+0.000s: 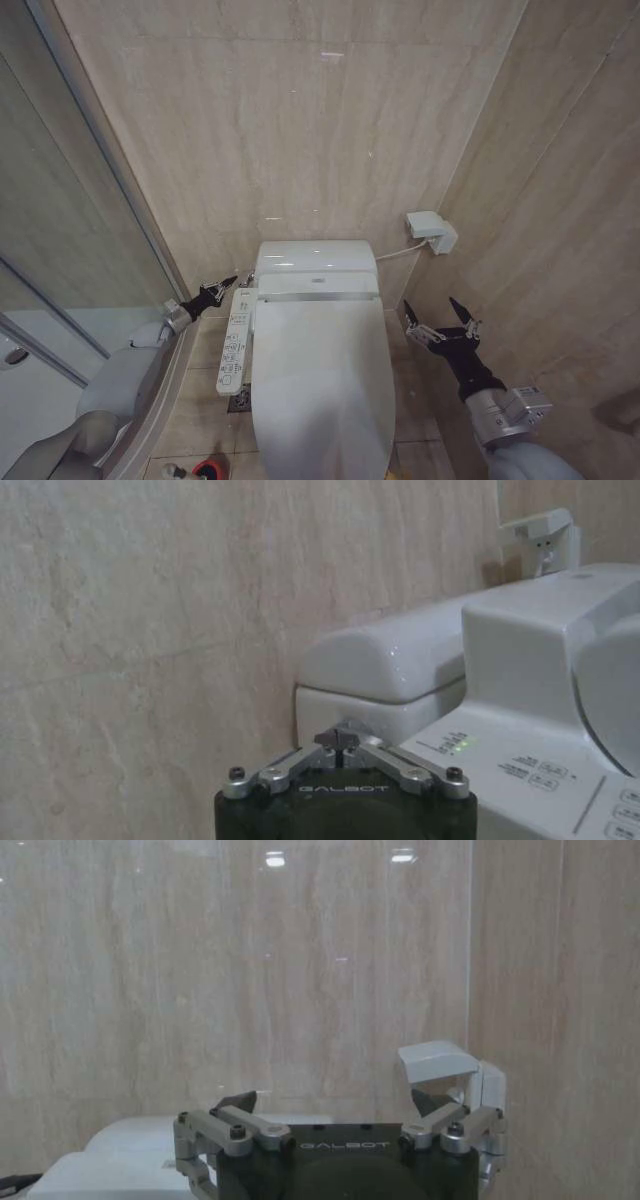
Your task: Open the toilet lid, clean the toilet bowl with a toilet brush, close the toilet lid, and flush.
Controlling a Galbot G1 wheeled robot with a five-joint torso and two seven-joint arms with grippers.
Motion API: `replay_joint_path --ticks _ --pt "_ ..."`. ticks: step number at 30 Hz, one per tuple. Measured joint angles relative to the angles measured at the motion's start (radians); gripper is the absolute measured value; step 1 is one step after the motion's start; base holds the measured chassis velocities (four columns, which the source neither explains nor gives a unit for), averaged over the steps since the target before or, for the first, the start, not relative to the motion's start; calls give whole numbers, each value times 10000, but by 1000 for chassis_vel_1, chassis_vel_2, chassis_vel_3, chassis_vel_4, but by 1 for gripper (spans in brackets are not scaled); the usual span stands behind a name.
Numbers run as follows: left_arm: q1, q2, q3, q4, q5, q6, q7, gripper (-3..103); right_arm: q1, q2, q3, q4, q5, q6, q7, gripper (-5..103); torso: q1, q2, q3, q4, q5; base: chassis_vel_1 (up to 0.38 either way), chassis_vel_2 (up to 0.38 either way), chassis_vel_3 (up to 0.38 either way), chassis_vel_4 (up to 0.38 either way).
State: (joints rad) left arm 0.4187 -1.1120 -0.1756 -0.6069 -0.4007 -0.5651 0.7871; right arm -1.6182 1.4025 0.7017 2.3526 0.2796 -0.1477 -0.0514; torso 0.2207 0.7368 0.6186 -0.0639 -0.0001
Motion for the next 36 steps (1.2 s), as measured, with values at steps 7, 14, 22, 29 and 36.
replay_joint_path --ticks 7,14,22,29,36 --pt "-48 -99 35 149 8 -29 38 0 0 0 0 0 0 0 0 100 0 0 0 0 1 0 0 0 0" --pt "-152 -208 131 156 41 -18 129 0 0 0 0 0 0 0 0 100 0 0 0 -2 2 0 0 0 0" --pt "-171 -288 63 249 103 49 139 0 0 0 0 0 0 0 0 100 0 0 0 -1 1 0 0 0 0" --pt "-137 -283 36 341 134 169 374 0 0 0 0 0 0 0 0 100 0 0 0 2 2 0 0 0 0" --pt "-276 -274 95 489 134 301 541 0 0 0 0 0 0 0 0 100 0 0 0 -2 0 0 0 0 0"
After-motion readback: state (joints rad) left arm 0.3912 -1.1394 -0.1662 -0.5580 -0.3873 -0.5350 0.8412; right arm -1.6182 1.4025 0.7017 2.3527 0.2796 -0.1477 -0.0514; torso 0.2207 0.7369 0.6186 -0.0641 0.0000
